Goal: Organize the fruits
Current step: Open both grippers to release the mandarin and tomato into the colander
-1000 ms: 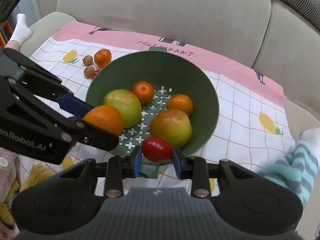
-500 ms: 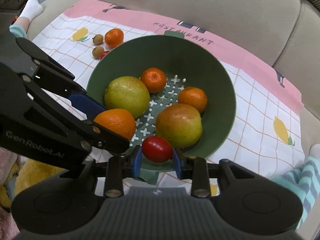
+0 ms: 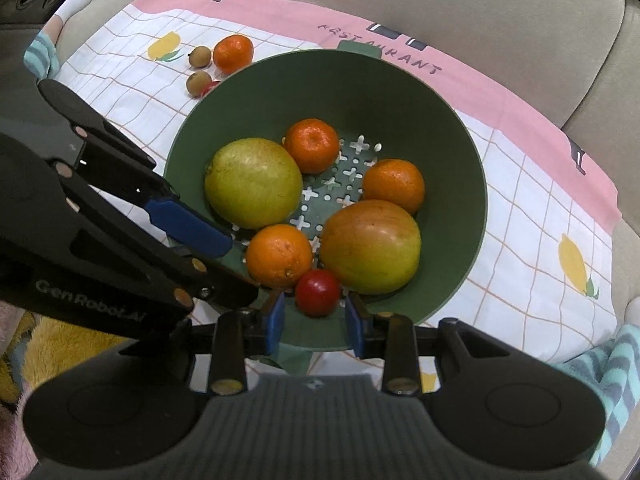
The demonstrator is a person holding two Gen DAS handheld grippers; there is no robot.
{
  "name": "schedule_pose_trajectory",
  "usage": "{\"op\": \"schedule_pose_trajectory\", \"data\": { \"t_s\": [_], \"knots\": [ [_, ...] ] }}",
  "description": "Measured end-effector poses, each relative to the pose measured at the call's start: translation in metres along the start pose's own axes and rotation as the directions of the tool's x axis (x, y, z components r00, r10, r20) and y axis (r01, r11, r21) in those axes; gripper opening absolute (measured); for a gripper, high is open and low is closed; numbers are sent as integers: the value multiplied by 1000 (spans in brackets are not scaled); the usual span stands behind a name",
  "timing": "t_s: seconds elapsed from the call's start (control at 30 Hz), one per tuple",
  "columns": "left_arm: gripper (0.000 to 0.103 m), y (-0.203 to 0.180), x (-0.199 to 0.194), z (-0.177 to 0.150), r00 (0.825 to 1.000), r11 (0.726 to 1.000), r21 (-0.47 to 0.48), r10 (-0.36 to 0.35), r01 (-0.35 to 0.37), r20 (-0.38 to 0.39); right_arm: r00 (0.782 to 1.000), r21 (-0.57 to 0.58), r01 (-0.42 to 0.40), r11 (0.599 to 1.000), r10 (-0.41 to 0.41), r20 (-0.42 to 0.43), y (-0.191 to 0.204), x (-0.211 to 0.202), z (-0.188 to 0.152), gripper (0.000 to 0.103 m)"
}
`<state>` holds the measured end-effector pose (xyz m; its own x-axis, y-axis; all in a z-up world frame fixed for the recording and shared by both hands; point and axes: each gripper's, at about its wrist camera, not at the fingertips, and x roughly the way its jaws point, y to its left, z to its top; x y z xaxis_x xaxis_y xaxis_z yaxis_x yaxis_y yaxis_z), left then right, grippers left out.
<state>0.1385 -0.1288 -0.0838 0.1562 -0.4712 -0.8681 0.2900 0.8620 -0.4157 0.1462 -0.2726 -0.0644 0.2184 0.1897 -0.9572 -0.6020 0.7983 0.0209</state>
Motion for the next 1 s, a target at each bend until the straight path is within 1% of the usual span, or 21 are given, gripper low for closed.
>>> {"op": "schedule_pose_trajectory", "data": {
  "t_s": [0.23, 0.3, 0.33, 0.4, 0.47, 0.57, 0.7, 0.77, 0.83, 1.0],
  "knots": [
    [41, 0, -4, -2, 1000, 1000, -2, 6, -6, 14, 1000, -2, 9, 1000, -9, 4, 2, -4, 0, 31],
    [42, 1, -8, -2, 1000, 1000, -8, 9, -9, 20, 1000, 1, 14, 1000, -14, 8, 2, -6, 0, 33],
    [42, 1, -10, -2, 1000, 1000, -10, 12, -12, 24, 1000, 4, 17, 1000, -17, 11, 2, -7, 0, 35],
    [44, 1, -14, -3, 999, 1000, -11, 19, -19, 34, 1000, 12, 23, 1000, -23, 21, 2, -11, 0, 44],
    [46, -1, -19, -4, 999, 1000, -7, 23, -23, 45, 999, 25, 23, 999, -24, 31, 2, -14, -1, 48],
    [49, -3, -27, -7, 997, 999, 2, 36, -36, 68, 998, 52, 27, 998, -30, 53, 1, -20, -3, 60],
    [49, -4, -37, -10, 993, 998, 8, 61, -62, 100, 996, 92, 30, 995, -37, 76, 3, -27, -6, 73],
    [51, -4, -43, -11, 991, 998, 9, 66, -67, 115, 995, 102, 35, 994, -44, 86, 4, -31, -7, 77],
    [53, -5, -48, -12, 989, 997, 11, 72, -74, 131, 994, 108, 43, 993, -54, 96, 7, -34, -7, 79],
    [54, -2, -64, -17, 980, 996, 6, 84, -86, 180, 988, 158, 52, 986, -73, 133, 12, -41, -9, 88]
  ]
}}
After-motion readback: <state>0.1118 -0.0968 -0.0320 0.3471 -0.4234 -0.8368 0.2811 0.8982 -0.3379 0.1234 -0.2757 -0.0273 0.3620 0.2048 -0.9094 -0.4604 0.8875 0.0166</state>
